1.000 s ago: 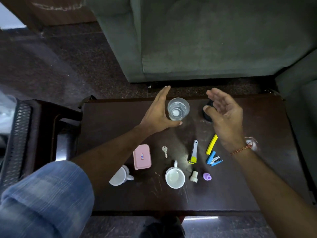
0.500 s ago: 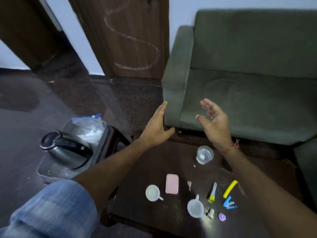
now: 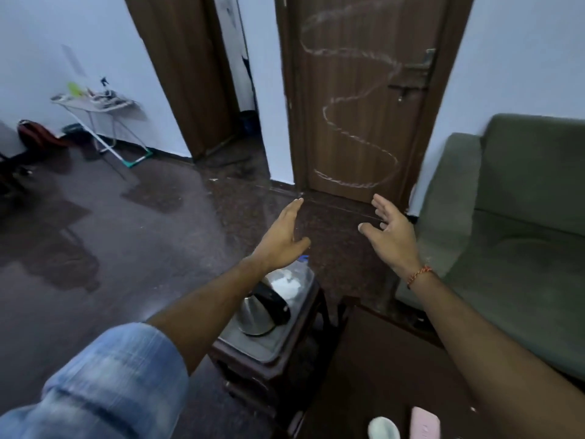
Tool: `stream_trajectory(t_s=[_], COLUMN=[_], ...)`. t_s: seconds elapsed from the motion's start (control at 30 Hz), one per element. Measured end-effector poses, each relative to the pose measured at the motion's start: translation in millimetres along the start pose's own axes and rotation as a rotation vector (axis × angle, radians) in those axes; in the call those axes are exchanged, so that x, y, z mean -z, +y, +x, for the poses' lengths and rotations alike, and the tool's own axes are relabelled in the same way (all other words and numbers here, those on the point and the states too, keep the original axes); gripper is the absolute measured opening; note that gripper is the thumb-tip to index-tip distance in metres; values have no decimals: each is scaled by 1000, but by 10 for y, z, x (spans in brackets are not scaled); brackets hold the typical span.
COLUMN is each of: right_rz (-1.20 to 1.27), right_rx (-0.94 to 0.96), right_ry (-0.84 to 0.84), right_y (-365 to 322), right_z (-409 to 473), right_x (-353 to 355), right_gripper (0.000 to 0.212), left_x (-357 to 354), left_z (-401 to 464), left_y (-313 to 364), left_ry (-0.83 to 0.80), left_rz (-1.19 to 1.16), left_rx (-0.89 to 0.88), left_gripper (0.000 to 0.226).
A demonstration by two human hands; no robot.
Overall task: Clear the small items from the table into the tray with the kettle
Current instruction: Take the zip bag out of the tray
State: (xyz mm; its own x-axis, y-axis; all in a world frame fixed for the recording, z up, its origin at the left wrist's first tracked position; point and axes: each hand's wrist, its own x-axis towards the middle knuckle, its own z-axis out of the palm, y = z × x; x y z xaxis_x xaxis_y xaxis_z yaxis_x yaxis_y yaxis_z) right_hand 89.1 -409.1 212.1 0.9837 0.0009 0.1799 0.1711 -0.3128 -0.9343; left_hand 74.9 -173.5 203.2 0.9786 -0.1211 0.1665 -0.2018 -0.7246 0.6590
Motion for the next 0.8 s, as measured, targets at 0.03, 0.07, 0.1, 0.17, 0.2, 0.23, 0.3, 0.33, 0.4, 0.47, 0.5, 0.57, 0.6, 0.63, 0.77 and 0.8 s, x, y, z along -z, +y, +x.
stream_trajectory(t_s=[0.03, 0.07, 0.1, 0.17, 0.2, 0.23, 0.3, 0.33, 0.4, 0.47, 0.5, 0.57, 0.6, 0.63, 0.77, 0.8], right_rz=[-3, -7, -14, -36, -53, -76, -134, -168, -222, -251, -260, -284, -300, -318, -390, -413], right_rx=[0, -2, -8, -32, -42, -45, -45, -44, -45, -61, -74, -92, -97, -104, -139, -144], right_ry=[-1, -7, -18, -50, -64, -80, -117, -136, -166, -201, -219, -247, -260, -274, -345, -365], right_y=[-26, -43, -49, -22, 14, 66, 199, 271, 428, 601, 690, 868, 967, 1068, 1442, 1525], right_z=[62, 115, 166, 249, 281, 310, 381, 425, 514, 602, 647, 745, 798, 850, 1054, 1097], right_x=[-208, -412, -604, -930, -1069, -1194, -1393, -1473, -1604, -1714, -1766, -1854, -1900, -1943, -2100, -2139], right_gripper=[70, 69, 68, 67, 66, 65, 60, 58, 56, 55, 54, 54, 53, 53, 53, 54], left_x=[95, 173, 234, 304, 317, 312, 269, 230, 130, 15, -44, -167, -239, -313, -576, -632], left_z=[12, 24, 37, 71, 92, 110, 146, 160, 193, 243, 278, 370, 420, 472, 690, 746], left_y=[-157, -311, -455, -714, -834, -941, -1117, -1196, -1331, -1464, -1528, -1642, -1704, -1767, -1987, -2037], left_ry=[-5, -12, -21, -42, -58, -76, -107, -109, -119, -147, -162, -191, -209, -231, -327, -348], left_rz=[-1, -2, -5, -11, -17, -30, -63, -69, -53, -32, -23, -3, 7, 17, 67, 92], left_rx=[6, 12, 19, 36, 49, 64, 95, 105, 122, 145, 161, 191, 206, 221, 261, 264], left_gripper=[84, 84, 83, 81, 81, 80, 79, 79, 78, 76, 75, 74, 73, 73, 69, 68])
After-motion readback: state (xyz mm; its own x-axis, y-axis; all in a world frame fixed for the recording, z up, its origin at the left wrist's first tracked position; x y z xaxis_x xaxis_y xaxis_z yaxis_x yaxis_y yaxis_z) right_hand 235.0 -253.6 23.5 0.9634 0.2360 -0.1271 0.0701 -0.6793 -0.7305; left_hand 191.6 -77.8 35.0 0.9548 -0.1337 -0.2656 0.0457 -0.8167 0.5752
